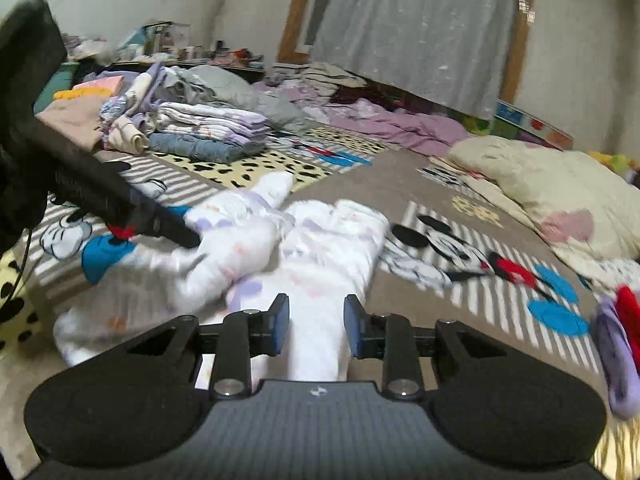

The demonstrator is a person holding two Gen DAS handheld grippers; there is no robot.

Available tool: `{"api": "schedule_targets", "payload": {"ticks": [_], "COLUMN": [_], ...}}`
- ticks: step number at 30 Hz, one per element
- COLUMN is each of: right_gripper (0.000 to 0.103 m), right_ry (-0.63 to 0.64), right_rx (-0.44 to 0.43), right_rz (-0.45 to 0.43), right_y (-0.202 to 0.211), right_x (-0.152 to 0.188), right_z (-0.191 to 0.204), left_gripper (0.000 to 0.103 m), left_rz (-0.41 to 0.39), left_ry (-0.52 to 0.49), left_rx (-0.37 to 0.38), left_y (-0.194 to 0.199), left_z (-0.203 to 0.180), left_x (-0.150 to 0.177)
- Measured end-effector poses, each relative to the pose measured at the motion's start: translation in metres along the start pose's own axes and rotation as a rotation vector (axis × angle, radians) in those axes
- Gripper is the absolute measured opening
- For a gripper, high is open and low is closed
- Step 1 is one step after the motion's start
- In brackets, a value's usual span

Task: Fold clothes

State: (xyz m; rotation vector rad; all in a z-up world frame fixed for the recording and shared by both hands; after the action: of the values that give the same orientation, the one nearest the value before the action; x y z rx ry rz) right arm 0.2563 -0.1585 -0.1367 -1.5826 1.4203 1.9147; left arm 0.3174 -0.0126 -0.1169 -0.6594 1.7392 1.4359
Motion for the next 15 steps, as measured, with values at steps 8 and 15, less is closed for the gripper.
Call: {"api": "schedule_targets", "payload": {"ticks": [8,15], "right_gripper": [0.032,0.032], "right_ry": [0.038,-0.034], "right_rx": [-0.085,-0.158], "right_rz": [0.091,0.160], "right_y": [-0.062,-0.082], "right_x": [-0.017,0.003], "right_z": [-0.011,-0.017], "left_gripper": [0.040,0.040], "left_rz": [0.090,0.062], "left_ry": [-0.200,-0.226], "left_rx": [-0.040,-0.037], "left_y": [-0.077,-0.071], "left_z": [-0.009,-0.010], "left_x": [0.021,0.024]}}
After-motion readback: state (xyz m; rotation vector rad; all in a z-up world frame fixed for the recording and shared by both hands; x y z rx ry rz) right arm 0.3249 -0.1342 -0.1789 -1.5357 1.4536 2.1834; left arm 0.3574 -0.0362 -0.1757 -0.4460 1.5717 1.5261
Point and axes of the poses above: each gripper's, at about its wrist camera, not at the fingertips, and y roughly against the way its jaws point, z to its left, x to its underside, the point moved 9 cm from there along -y, roughly the way its jaws point, and after that the axes turned 12 degrees about -x, right-handed, at the moved point
